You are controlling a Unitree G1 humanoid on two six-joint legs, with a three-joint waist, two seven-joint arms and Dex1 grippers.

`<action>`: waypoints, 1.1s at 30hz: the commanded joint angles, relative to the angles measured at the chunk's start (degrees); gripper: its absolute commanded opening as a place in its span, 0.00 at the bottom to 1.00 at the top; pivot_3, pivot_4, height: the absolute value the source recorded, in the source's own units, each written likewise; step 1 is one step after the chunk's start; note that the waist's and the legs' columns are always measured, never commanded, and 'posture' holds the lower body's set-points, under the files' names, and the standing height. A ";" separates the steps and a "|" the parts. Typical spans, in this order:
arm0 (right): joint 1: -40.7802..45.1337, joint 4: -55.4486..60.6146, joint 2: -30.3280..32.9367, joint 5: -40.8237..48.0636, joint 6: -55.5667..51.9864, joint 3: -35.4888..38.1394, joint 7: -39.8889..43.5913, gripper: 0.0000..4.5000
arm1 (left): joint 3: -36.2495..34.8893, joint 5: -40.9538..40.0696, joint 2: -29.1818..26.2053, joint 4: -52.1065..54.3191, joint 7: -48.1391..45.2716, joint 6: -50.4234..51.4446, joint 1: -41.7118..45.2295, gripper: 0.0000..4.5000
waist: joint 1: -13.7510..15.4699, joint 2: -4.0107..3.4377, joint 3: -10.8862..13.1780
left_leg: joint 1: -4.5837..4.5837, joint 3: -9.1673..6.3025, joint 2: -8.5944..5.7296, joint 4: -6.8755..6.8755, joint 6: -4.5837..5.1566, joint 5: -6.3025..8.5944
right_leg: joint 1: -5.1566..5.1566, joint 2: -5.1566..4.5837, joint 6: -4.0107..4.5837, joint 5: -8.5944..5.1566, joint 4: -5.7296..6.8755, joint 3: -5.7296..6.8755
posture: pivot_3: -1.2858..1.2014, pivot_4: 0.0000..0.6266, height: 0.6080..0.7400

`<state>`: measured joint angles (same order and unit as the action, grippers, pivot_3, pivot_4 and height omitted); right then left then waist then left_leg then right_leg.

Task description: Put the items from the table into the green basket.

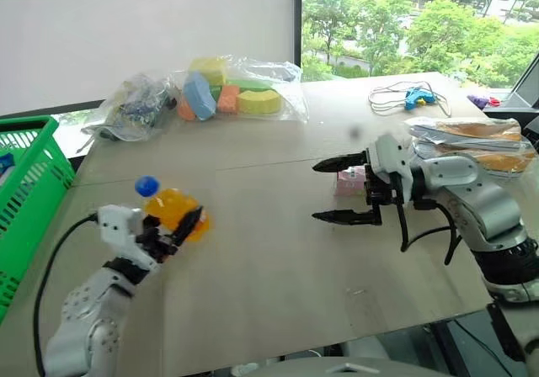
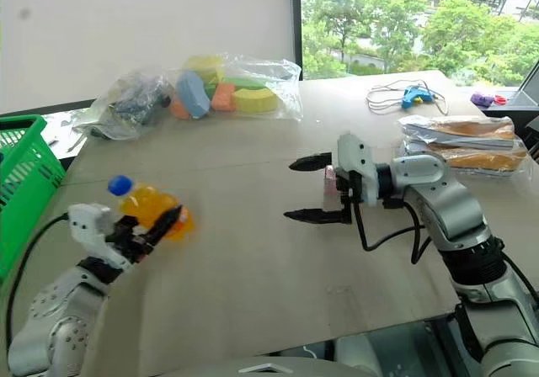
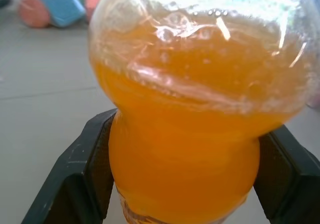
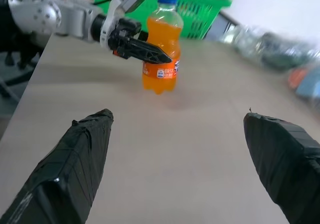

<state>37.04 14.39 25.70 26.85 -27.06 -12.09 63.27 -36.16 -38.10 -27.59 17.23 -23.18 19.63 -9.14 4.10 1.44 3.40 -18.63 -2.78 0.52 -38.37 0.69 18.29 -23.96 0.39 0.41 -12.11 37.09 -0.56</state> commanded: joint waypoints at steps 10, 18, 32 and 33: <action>25.19 -16.93 -24.50 -6.28 -10.89 -4.78 -20.20 1.00 | -17.89 8.45 -30.99 -27.00 10.96 1.84 18.28 0.66 | 2.07 0.09 -0.13 | -0.22 -0.63 -0.37 0.54 -1.02 -0.57 | -0.34 -0.05 0.50 0.01 0.29 0.89 | 0.64 0.00 1.00; 32.41 -23.56 -28.93 -5.76 -10.16 -5.88 -15.27 1.00 | -9.07 18.61 -41.72 -60.11 3.53 -13.06 27.09 0.66 | 3.16 0.97 -0.52 | -0.32 -0.82 -0.51 0.96 -1.21 -0.67 | -0.25 -0.35 0.41 -0.04 -0.24 1.25 | 0.63 0.00 1.00; 30.88 -22.59 -29.18 -6.52 -8.18 -3.53 -16.04 1.00 | -2.95 17.72 -42.42 -65.67 -6.42 -15.33 37.23 0.99 | 2.91 1.38 -0.73 | -1.19 -0.98 -0.42 0.97 -1.59 -0.79 | -1.25 -0.66 0.53 0.04 0.28 1.23 | 0.63 0.00 1.00; 29.82 -21.42 -28.27 -6.35 -7.74 -3.07 -15.85 1.00 | -2.32 15.86 -40.53 -58.96 -8.03 -11.92 36.02 0.99 | 3.08 1.39 -0.73 | -1.19 -0.99 -0.42 0.97 -1.60 -0.80 | -1.27 -0.69 0.53 0.04 0.36 1.20 | 0.63 0.00 1.00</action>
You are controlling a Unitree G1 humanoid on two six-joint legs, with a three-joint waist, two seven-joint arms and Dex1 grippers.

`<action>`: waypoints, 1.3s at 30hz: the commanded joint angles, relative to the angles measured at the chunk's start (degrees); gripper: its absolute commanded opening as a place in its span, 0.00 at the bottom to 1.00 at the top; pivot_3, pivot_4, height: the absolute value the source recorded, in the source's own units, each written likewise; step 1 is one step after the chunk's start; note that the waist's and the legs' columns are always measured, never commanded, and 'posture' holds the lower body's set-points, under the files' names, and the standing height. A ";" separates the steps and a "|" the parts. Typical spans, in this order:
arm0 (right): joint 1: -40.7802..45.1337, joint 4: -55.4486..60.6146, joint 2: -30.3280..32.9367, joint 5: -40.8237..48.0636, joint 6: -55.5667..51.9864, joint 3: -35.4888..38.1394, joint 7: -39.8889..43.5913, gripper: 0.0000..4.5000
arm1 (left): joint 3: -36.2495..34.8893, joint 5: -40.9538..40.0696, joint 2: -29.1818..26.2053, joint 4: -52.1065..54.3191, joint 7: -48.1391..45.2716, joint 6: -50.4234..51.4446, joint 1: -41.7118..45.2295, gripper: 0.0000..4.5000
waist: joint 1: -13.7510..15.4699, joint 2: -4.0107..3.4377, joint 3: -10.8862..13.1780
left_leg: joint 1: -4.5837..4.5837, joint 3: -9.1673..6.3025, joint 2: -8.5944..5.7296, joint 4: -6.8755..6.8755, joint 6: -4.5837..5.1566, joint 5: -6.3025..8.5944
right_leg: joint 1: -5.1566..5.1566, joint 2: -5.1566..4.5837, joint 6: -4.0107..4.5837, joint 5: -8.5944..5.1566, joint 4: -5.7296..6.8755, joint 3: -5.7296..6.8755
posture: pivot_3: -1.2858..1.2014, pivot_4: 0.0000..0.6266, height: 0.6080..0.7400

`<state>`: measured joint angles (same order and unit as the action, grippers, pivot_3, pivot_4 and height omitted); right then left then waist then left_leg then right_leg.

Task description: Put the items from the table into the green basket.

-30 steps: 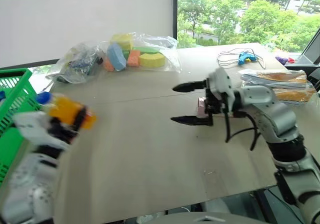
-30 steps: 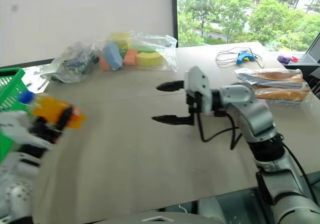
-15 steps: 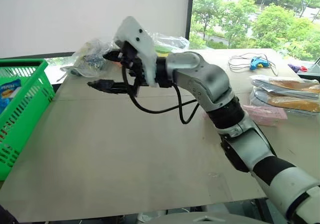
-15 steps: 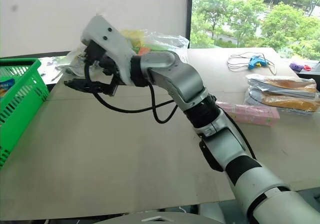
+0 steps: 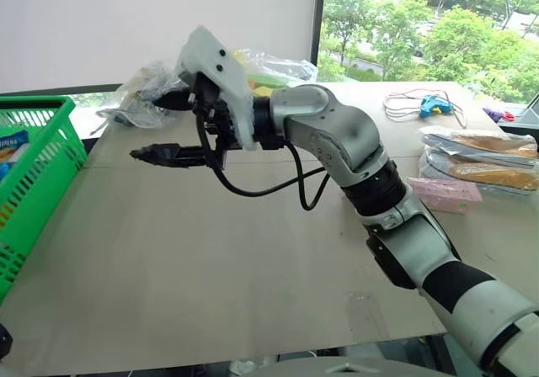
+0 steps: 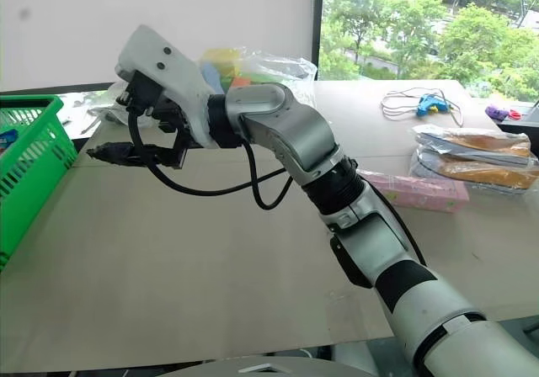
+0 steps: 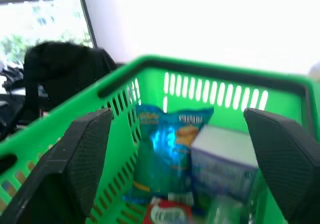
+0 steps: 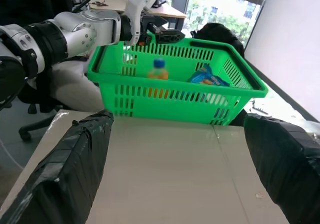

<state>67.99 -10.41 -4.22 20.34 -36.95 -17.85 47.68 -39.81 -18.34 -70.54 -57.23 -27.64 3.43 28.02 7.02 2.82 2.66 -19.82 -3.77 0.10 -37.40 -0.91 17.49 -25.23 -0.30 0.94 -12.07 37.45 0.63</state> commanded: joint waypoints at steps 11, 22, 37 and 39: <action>-17.96 17.94 27.49 0.54 -4.53 7.48 3.35 1.00 | 29.79 -32.97 24.50 85.85 -0.44 44.95 -11.47 0.99 | -0.46 -0.19 0.04 | 0.04 -0.25 -0.50 -0.71 0.29 0.10 | 0.31 -0.50 -0.11 0.03 0.37 -0.03 | 0.58 0.00 1.00; -37.01 32.66 47.02 4.42 -13.12 21.12 0.68 1.00 | 59.69 -6.94 46.50 65.11 0.29 35.95 3.17 0.99 | -6.06 -1.17 0.20 | 0.31 0.44 -0.15 -0.91 0.30 0.09 | 0.85 0.50 -0.19 -0.09 0.30 -0.51 | 0.50 0.00 1.00; -45.30 30.92 47.61 1.17 -13.92 22.59 -7.91 1.00 | 55.32 -4.13 51.08 75.33 0.51 38.66 -1.83 0.99 | -9.37 -1.18 0.35 | 1.09 1.05 0.01 -0.84 0.37 0.13 | 1.34 0.77 -0.35 -0.18 0.27 -1.17 | 0.51 0.01 1.00; -46.24 31.43 48.70 1.80 -14.70 22.97 -7.21 1.00 | 54.38 -4.50 51.79 77.82 1.59 39.99 -3.27 0.99 | -9.34 -1.21 0.48 | 1.11 1.10 0.00 -0.84 0.40 0.15 | 1.35 0.77 -0.36 -0.18 0.27 -1.23 | 0.52 0.07 1.00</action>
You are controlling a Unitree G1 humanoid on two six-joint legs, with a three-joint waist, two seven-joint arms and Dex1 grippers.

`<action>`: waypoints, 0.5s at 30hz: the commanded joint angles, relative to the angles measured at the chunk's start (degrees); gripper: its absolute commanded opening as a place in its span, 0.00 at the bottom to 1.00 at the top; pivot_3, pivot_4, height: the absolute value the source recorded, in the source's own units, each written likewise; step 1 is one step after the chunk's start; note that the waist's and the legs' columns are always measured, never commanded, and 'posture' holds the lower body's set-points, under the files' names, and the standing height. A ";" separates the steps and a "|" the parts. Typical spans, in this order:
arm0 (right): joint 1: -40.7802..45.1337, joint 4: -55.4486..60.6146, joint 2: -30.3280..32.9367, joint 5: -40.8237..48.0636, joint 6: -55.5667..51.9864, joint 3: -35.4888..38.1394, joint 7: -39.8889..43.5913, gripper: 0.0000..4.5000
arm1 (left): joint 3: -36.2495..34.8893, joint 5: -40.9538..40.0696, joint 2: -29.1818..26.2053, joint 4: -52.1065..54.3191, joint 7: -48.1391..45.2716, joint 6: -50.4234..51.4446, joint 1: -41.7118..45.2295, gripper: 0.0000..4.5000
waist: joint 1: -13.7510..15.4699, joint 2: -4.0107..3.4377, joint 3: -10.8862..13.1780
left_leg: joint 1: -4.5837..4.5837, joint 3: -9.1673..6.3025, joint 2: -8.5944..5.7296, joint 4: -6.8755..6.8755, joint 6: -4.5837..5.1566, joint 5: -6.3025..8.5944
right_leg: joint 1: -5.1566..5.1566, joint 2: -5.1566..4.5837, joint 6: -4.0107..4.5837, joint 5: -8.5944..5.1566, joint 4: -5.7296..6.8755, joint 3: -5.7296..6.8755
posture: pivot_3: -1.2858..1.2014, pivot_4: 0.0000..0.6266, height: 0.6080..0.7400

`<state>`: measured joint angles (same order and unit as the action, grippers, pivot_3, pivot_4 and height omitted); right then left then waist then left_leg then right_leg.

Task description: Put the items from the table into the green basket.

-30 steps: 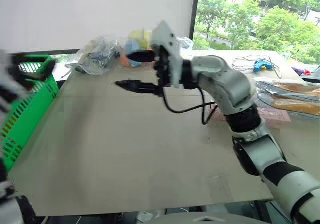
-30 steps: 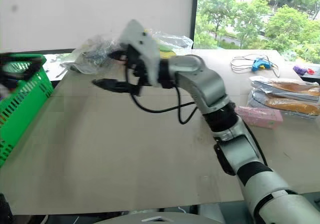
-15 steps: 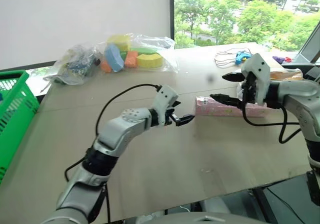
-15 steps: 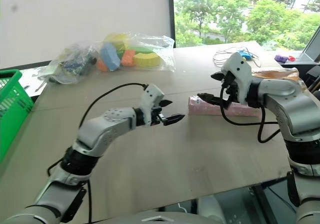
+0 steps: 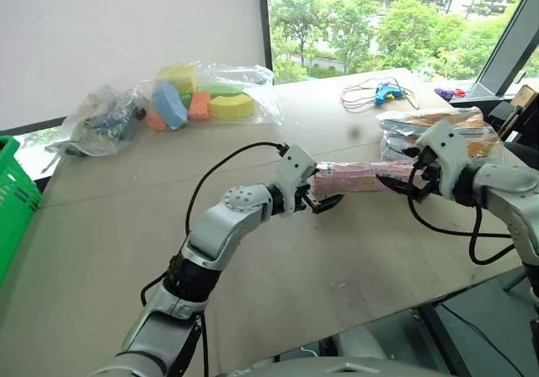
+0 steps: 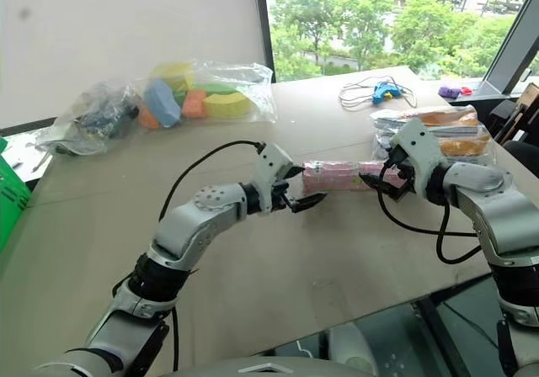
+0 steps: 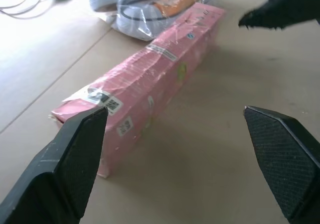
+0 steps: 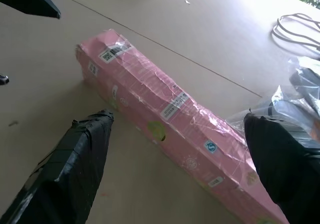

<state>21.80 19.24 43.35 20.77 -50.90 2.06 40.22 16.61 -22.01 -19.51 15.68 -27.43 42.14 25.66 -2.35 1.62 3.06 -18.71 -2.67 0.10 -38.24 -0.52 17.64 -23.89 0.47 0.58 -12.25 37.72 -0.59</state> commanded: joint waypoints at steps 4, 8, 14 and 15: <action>-1.88 4.99 3.88 3.39 -2.79 2.99 2.41 1.00 | -2.84 -1.08 2.40 9.24 3.79 3.49 -4.40 0.99 | 0.18 -0.12 1.91 | 0.08 0.00 -0.02 -0.01 0.08 0.05 | 0.17 0.00 0.14 -0.10 -0.10 -0.04 | 0.52 0.13 1.00; -2.24 6.19 4.35 4.52 -3.17 4.07 2.05 1.00 | -2.76 -0.21 3.63 9.12 4.82 3.90 -4.93 0.99 | 0.09 -0.19 2.68 | 0.06 0.02 -0.01 -0.02 0.09 0.05 | 0.15 0.03 -0.05 -0.02 -0.10 -0.11 | 0.51 0.14 1.00; -1.87 5.22 2.83 4.56 -3.18 3.96 -0.46 1.00 | -5.65 -0.01 1.56 6.99 2.53 2.49 -3.13 0.99 | 0.04 -0.23 2.83 | 0.04 0.01 0.01 0.00 0.12 0.07 | 0.14 0.07 -0.09 -0.05 -0.17 -0.10 | 0.50 0.11 1.00; -2.30 5.37 2.88 4.78 -3.31 4.21 -0.55 1.00 | -6.03 -0.15 1.26 7.31 2.19 2.23 -3.61 0.99 | 0.03 -0.23 2.83 | 0.04 0.02 0.01 0.00 0.14 0.09 | 0.14 0.07 -0.10 -0.06 -0.19 -0.10 | 0.50 0.11 1.00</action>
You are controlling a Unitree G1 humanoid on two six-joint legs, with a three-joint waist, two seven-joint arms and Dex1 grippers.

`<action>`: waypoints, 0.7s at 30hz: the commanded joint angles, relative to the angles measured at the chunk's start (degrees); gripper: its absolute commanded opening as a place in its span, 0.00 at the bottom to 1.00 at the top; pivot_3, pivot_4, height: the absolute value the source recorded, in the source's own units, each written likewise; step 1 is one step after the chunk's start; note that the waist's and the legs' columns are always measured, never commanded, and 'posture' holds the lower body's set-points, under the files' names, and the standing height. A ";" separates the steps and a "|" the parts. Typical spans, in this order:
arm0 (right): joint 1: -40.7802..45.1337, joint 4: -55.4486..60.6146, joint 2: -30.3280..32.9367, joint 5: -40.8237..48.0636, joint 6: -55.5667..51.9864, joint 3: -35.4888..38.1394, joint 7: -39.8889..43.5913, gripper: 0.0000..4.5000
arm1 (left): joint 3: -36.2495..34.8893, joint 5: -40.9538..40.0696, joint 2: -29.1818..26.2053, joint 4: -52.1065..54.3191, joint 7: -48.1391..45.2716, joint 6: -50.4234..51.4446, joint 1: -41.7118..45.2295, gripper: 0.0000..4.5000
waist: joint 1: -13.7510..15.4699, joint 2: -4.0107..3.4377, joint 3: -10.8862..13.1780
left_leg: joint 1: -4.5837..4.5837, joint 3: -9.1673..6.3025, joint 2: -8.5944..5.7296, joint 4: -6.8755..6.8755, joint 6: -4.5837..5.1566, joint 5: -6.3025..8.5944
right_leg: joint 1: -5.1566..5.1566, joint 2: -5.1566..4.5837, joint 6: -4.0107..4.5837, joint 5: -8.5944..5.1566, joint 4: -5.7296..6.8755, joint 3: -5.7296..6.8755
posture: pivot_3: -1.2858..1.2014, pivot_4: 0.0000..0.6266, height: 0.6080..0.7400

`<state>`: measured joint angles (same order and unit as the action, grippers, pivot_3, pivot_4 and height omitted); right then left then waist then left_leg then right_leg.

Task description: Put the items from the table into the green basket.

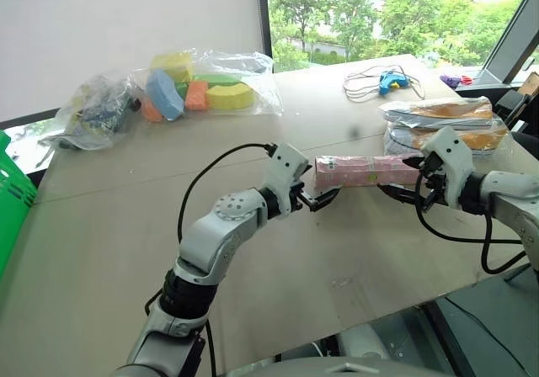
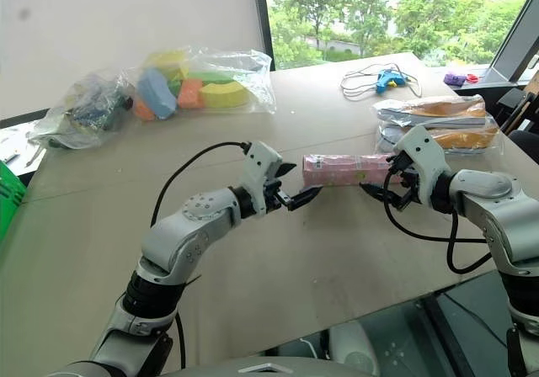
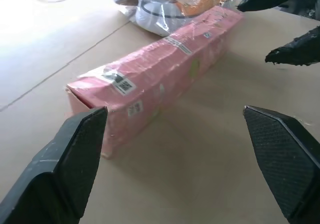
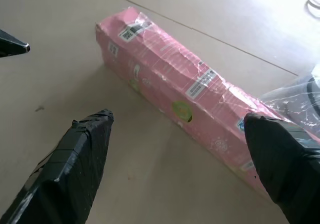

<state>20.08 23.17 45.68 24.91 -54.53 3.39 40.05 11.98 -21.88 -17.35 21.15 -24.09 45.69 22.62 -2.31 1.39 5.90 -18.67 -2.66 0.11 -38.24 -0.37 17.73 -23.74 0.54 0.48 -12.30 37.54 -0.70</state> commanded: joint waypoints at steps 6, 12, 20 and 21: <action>-6.46 4.71 2.79 3.76 -0.39 6.58 2.19 1.00 | -0.36 0.05 -0.25 4.94 -0.11 -1.31 -4.00 0.99 | 0.12 -0.02 -0.01 | -0.13 -0.01 0.00 0.00 0.12 0.08 | -0.01 -0.06 -0.10 -0.04 -0.18 0.03 | 0.48 0.09 1.00; -13.07 9.61 4.74 7.14 -1.78 11.56 2.82 1.00 | 2.51 0.30 2.57 5.84 0.53 -1.11 -5.77 0.99 | -0.41 -0.04 -0.03 | -0.12 0.22 -0.02 -0.03 0.38 0.24 | 0.00 -0.09 -0.26 -0.10 -0.29 -0.15 | 0.45 0.11 1.00; -16.94 18.83 3.10 12.64 -8.58 19.24 -2.42 1.00 | 3.66 0.34 2.48 0.52 -3.98 -3.46 -3.66 0.99 | -3.97 -0.11 0.10 | -0.03 0.60 -0.02 -0.03 0.52 0.32 | 0.01 -0.03 -0.42 -0.01 -0.40 -0.49 | 0.40 0.13 1.00; -17.46 19.72 2.96 13.09 -9.05 19.49 -2.92 1.00 | 3.56 0.52 2.59 -0.28 -4.22 -3.97 -3.32 0.99 | -4.46 -0.11 0.10 | -0.02 0.62 -0.01 -0.03 0.53 0.33 | 0.01 -0.02 -0.43 -0.01 -0.41 -0.52 | 0.40 0.13 1.00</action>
<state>2.72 40.41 48.92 36.65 -62.73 20.71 38.09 15.85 -21.49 -14.97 20.88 -27.47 43.54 18.11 -6.77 1.28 5.99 -18.70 -2.04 0.10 -38.26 0.18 18.08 -23.74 0.52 0.04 -12.31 37.09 -1.22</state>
